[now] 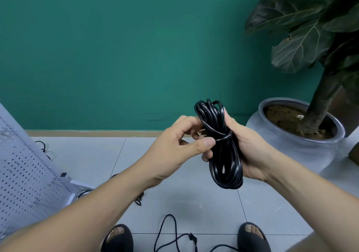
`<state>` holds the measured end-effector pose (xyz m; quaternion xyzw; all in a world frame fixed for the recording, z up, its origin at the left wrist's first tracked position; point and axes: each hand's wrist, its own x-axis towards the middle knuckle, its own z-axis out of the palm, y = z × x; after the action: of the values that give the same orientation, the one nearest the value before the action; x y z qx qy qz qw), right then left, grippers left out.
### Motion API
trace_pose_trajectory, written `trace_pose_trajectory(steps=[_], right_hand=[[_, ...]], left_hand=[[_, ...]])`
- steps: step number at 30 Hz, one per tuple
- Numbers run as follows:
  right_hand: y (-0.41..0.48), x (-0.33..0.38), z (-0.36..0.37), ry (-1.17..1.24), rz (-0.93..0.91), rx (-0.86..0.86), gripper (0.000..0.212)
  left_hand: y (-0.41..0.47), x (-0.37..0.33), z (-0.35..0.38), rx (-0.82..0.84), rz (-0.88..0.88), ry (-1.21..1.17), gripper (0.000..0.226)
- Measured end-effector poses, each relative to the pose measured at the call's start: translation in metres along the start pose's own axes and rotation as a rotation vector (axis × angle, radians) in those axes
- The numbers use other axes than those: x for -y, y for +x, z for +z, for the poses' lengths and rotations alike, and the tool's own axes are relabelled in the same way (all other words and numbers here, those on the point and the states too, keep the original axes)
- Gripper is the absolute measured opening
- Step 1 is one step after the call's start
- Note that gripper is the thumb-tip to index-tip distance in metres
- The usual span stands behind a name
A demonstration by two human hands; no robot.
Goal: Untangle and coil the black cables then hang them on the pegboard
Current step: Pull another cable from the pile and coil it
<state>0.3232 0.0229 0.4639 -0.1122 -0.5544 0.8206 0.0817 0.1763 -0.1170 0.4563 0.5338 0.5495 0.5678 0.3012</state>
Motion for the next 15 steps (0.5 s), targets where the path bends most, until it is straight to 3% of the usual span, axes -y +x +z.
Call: trace_pose_trajectory(steps=[4, 9, 12, 15], right_hand=[[0.002, 0.0, 0.001, -0.019, 0.02, 0.011, 0.07], [-0.005, -0.001, -0.009, -0.086, 0.017, 0.151, 0.078], [-0.005, -0.005, -0.006, -0.218, -0.036, 0.057, 0.06], [-0.003, -0.007, -0.001, -0.317, -0.094, -0.054, 0.065]], left_hand=[[0.001, 0.001, -0.007, 0.0, 0.041, 0.271, 0.025], [0.003, 0.006, -0.013, -0.078, 0.024, 0.329, 0.019], [0.003, 0.004, -0.014, -0.074, 0.073, 0.418, 0.014], [0.002, 0.001, -0.015, -0.044, 0.124, 0.483, 0.019]])
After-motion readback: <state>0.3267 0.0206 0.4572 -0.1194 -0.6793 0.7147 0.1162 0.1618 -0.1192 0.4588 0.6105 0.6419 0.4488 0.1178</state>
